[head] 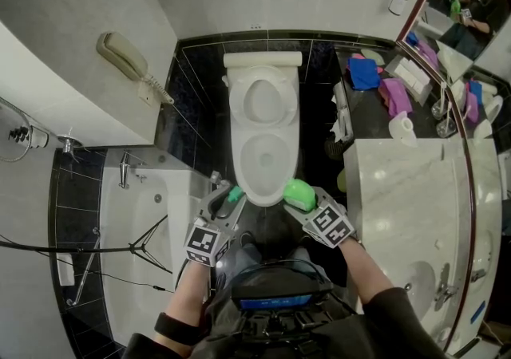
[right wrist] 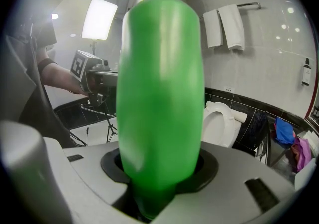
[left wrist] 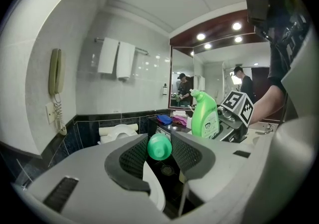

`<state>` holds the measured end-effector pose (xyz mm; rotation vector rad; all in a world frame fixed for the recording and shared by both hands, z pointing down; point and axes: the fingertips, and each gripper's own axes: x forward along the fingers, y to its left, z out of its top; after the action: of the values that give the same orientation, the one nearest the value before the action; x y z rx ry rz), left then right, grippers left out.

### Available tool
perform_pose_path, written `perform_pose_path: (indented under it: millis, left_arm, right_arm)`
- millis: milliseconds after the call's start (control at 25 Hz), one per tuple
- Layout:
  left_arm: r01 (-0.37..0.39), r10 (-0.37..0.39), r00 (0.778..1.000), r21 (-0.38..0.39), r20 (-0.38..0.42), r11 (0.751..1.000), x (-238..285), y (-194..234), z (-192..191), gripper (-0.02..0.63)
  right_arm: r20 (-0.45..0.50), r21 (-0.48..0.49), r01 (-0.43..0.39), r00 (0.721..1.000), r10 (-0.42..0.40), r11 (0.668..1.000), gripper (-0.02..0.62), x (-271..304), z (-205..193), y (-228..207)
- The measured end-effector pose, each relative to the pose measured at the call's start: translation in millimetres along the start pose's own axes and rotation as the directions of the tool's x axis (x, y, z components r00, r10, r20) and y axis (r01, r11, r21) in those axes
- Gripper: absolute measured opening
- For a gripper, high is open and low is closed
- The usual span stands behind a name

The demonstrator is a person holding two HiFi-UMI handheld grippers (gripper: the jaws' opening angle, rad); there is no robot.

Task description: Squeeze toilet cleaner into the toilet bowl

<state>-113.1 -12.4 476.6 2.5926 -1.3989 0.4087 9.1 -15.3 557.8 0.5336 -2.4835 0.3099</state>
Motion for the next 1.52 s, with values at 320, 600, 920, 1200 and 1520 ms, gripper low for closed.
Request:
perform_pose_path:
  millis: [320, 600, 920, 1200, 1520]
  left_arm:
    - [0.036, -0.037, 0.999, -0.017, -0.018, 0.999, -5, 7, -8, 0.152]
    - [0.068, -0.069, 0.997, -0.044, -0.026, 0.997, -7, 29, -19, 0.152]
    - [0.1, -0.104, 0.993, -0.061, -0.061, 0.993, -4, 59, -57, 0.152]
    - [0.032, -0.042, 0.996, -0.12, -0.083, 0.992, 7, 49, -75, 0.152]
    - [-0.072, 0.064, 0.992, -0.066, -0.113, 0.995, 37, 35, -129, 0.152]
  right_arm:
    - [-0.03, -0.072, 0.105, 0.994, -0.107, 0.992, 0.196, 11, -6, -14]
    - [-0.101, -0.189, 0.288, 0.945, -0.31, 0.939, 0.195, 30, -23, -39]
    - [-0.22, -0.356, 0.356, 0.867, -0.448, 0.864, 0.196, 63, -53, -68]
    - [-0.268, -0.456, 0.29, 0.857, -0.441, 0.841, 0.195, 78, -86, -86]
    - [-0.288, -0.597, 0.208, 0.846, -0.449, 0.775, 0.195, 104, -155, -120]
